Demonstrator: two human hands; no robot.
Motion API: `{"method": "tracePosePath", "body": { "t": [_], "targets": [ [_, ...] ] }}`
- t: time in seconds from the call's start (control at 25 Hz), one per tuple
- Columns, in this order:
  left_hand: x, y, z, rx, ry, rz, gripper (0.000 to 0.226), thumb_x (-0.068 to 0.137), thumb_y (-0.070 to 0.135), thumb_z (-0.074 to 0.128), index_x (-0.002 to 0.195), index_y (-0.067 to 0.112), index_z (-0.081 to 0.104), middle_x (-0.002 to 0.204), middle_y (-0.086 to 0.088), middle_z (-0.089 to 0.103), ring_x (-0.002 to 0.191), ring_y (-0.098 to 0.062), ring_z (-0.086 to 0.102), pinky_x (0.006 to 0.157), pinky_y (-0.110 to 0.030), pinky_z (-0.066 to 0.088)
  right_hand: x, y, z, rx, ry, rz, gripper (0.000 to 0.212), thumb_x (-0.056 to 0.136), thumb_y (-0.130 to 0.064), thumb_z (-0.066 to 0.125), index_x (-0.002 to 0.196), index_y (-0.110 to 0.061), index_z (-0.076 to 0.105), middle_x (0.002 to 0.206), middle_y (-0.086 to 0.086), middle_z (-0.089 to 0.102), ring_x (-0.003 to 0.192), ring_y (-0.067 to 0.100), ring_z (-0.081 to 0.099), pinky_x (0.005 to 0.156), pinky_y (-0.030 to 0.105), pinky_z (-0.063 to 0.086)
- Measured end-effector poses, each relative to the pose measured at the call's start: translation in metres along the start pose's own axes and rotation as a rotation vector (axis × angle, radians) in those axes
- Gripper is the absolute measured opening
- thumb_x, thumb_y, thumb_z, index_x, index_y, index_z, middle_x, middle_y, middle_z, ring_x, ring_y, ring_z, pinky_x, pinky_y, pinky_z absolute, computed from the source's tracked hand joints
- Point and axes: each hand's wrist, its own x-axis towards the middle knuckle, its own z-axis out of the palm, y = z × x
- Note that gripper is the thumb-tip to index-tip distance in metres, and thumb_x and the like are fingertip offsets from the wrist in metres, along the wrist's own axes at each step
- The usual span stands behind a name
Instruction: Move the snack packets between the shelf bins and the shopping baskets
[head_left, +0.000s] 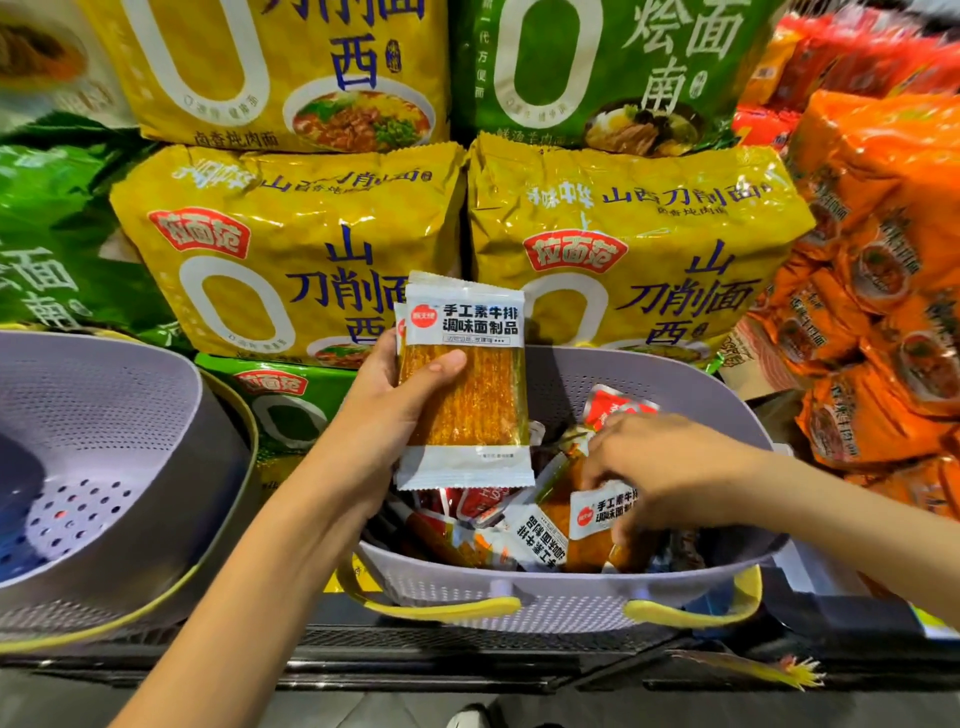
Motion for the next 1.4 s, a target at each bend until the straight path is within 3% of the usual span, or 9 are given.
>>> {"method": "tracePosePath", "body": {
  "t": [0.16,0.36,0.48,0.6,0.76,0.88,1.0,1.2,1.4],
  "targets": [
    [0.0,0.001,0.0,-0.021,0.021,-0.001,0.062,0.066,0.024,0.064,0.127,0.016,0.052,0.097,0.002,0.071,0.076,-0.007,0.07,0.06,-0.02,0.055,-0.005,0.003,-0.007,0.033,0.147,-0.075,0.012,0.08,-0.031,0.066,0.08,-0.021,0.061,0.088,-0.007,0.058,0.088,0.012,0.052,0.075,0.032,0.042],
    [0.001,0.001,0.001,-0.042,0.053,0.009,0.063,0.065,0.024,0.063,0.127,0.013,0.053,0.088,0.006,0.072,0.071,-0.005,0.07,0.056,-0.019,0.054,-0.023,0.031,-0.031,0.699,0.268,-0.111,0.026,0.083,-0.011,0.07,0.065,-0.019,0.052,0.052,-0.011,0.05,0.049,0.001,0.043,0.052,0.018,0.033],
    [0.001,0.001,0.001,-0.039,0.057,0.013,0.063,0.065,0.024,0.063,0.126,0.013,0.053,0.086,0.007,0.072,0.07,-0.004,0.069,0.055,-0.019,0.053,-0.026,0.042,-0.045,1.067,0.386,-0.155,0.009,0.08,-0.01,0.062,0.074,-0.012,0.056,0.055,-0.005,0.057,0.049,0.002,0.049,0.047,0.016,0.037],
    [0.002,0.001,0.0,-0.036,0.066,0.011,0.064,0.065,0.024,0.063,0.127,0.012,0.053,0.087,0.006,0.072,0.07,-0.004,0.069,0.055,-0.018,0.053,-0.028,0.05,-0.049,1.038,0.51,-0.16,0.008,0.077,-0.015,0.06,0.083,-0.009,0.06,0.07,-0.006,0.067,0.065,-0.001,0.059,0.058,0.01,0.045],
    [0.003,0.0,-0.001,-0.036,0.065,0.01,0.065,0.065,0.025,0.063,0.128,0.012,0.053,0.088,0.006,0.072,0.072,-0.005,0.07,0.056,-0.018,0.053,-0.033,0.052,-0.034,1.131,0.222,-0.049,0.01,0.08,0.003,0.063,0.079,-0.004,0.056,0.062,-0.001,0.063,0.054,0.005,0.055,0.05,0.015,0.043],
    [0.003,0.0,-0.002,-0.043,0.061,0.011,0.063,0.067,0.024,0.067,0.127,0.012,0.053,0.084,0.008,0.073,0.07,-0.004,0.07,0.055,-0.018,0.053,-0.024,0.043,-0.01,0.719,-0.005,0.031,0.022,0.081,0.0,0.067,0.069,-0.015,0.057,0.059,-0.006,0.057,0.054,0.006,0.047,0.055,0.027,0.038],
    [0.004,0.0,-0.003,-0.051,0.05,0.002,0.064,0.068,0.019,0.075,0.127,0.012,0.053,0.084,0.008,0.074,0.071,-0.005,0.07,0.055,-0.018,0.053,-0.01,0.029,0.004,0.089,0.045,0.085,0.025,0.082,-0.017,0.059,0.067,-0.029,0.043,0.068,-0.013,0.044,0.071,0.01,0.04,0.058,0.025,0.029],
    [0.005,-0.002,-0.004,-0.049,0.054,0.011,0.062,0.068,0.019,0.071,0.127,0.012,0.053,0.082,0.009,0.074,0.07,-0.004,0.069,0.054,-0.018,0.052,-0.006,0.02,0.003,-0.154,-0.026,0.15,0.026,0.088,-0.029,0.057,0.114,-0.031,0.055,0.12,-0.003,0.054,0.111,0.021,0.053,0.078,0.027,0.039],
    [0.005,-0.002,-0.003,-0.065,0.053,0.007,0.061,0.067,0.023,0.064,0.126,0.012,0.053,0.083,0.008,0.074,0.071,-0.006,0.07,0.055,-0.018,0.053,-0.001,0.018,0.008,-0.311,-0.053,0.11,0.025,0.089,-0.017,0.052,0.114,-0.022,0.052,0.123,0.004,0.052,0.112,0.024,0.053,0.072,0.029,0.034]
  ]
}}
